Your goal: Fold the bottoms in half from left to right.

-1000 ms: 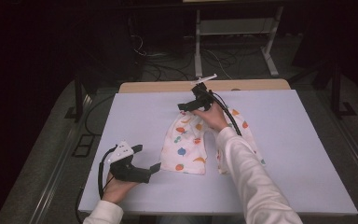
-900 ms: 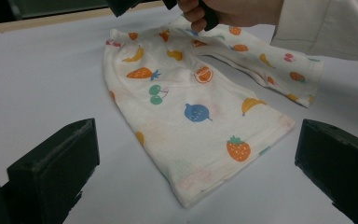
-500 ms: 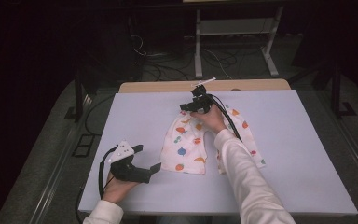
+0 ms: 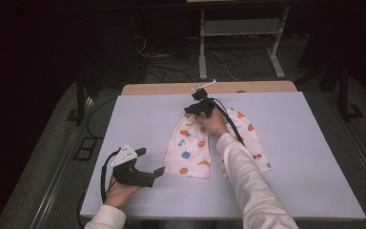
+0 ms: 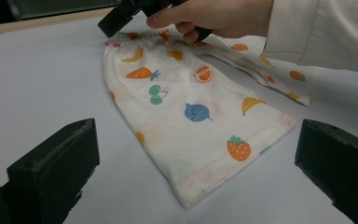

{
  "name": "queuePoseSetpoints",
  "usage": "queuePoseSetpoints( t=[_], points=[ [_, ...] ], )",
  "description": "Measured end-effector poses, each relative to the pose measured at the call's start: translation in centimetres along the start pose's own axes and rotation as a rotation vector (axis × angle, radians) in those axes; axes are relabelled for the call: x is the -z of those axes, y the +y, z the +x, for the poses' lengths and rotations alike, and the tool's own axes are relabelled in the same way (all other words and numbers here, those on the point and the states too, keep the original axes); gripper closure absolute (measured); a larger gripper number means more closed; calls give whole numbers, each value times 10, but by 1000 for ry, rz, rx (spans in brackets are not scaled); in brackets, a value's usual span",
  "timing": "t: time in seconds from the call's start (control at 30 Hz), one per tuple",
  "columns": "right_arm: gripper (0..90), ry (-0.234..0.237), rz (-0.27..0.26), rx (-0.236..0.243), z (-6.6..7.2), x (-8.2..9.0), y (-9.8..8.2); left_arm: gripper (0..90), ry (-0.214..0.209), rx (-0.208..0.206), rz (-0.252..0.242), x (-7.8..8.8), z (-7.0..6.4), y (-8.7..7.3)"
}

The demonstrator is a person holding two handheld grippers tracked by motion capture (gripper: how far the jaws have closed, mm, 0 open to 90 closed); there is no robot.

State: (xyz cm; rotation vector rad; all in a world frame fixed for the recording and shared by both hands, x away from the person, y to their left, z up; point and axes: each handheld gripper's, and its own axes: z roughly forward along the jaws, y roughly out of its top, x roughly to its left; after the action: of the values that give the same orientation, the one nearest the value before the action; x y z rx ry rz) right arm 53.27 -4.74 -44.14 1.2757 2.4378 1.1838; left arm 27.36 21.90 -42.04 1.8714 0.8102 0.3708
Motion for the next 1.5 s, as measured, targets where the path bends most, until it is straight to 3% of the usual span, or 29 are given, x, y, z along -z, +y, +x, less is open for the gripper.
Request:
queuePoseSetpoints(
  t=[0.13,0.43,0.67,1.0,1.13,1.5],
  points=[
    [765,-20,11,23,4,1,2,0,-1,1,2,-1,0,0],
    [792,-74,62,37,9,-4,6,0,-1,0,2,-2,0,0],
    [875,-72,75,46,8,-4,8,0,-2,-1,3,-1,0,0],
    [883,-46,62,66,11,8,7,0,3,2,22,-4,0,-1],
    [883,-23,41,45,9,17,3,0,-3,1,20,-3,-1,-1],
    [883,-6,11,55,12,30,-9,0,30,-16,23,-2,-5,12]
  ],
)
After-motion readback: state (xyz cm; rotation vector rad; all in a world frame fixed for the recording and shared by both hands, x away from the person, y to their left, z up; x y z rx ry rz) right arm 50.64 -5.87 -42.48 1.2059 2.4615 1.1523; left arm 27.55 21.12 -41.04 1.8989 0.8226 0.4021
